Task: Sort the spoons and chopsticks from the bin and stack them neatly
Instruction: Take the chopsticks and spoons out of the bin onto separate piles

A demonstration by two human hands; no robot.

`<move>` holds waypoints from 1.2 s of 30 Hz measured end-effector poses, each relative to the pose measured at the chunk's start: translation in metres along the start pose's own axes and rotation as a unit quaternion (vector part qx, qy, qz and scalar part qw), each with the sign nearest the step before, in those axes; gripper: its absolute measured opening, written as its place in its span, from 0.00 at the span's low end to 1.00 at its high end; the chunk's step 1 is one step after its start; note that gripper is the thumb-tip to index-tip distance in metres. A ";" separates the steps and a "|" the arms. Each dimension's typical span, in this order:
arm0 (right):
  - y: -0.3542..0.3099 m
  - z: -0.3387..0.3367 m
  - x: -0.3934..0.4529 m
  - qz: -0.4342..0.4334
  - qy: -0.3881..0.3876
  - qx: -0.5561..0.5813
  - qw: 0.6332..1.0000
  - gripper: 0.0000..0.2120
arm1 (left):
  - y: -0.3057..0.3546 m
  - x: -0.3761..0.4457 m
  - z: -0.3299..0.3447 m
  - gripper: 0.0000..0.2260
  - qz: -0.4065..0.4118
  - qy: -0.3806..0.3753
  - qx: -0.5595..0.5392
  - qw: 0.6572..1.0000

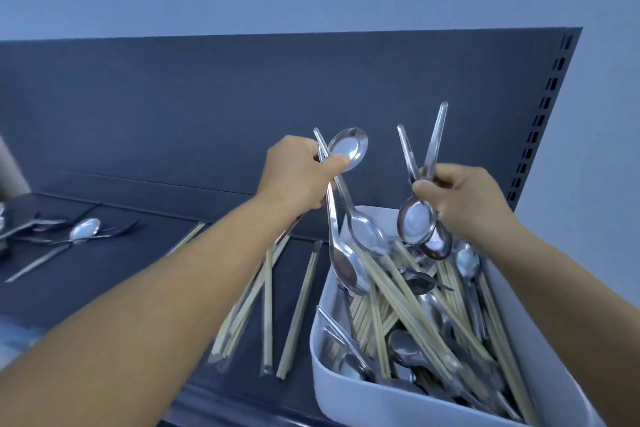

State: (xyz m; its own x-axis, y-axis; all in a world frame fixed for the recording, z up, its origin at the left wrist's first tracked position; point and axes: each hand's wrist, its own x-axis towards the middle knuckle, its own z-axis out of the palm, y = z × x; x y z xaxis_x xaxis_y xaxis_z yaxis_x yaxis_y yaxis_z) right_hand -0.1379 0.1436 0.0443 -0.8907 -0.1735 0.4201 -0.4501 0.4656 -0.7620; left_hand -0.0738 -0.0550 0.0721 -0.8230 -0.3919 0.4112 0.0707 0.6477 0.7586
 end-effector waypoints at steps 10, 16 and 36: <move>-0.110 0.121 -0.039 -0.019 -0.118 0.031 0.992 0.10 | -0.084 -0.028 -0.133 0.21 -0.053 0.045 0.021 0.997; -0.186 0.240 -0.073 -0.031 -0.181 0.067 0.981 0.14 | -0.169 -0.051 -0.247 0.17 -0.101 0.069 0.033 0.992; -0.270 0.482 -0.060 -0.001 -0.248 0.004 0.969 0.15 | -0.375 0.000 -0.402 0.20 -0.186 0.123 0.070 0.972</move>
State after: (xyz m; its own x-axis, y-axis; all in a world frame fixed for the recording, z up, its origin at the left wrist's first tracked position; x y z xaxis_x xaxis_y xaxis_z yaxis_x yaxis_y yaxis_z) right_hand 0.0070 -0.3898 -0.0124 -0.8095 -0.5716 0.1345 -0.4511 0.4587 -0.7656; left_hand 0.1260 -0.5608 -0.0088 -0.6152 -0.7499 0.2432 -0.2980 0.5069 0.8088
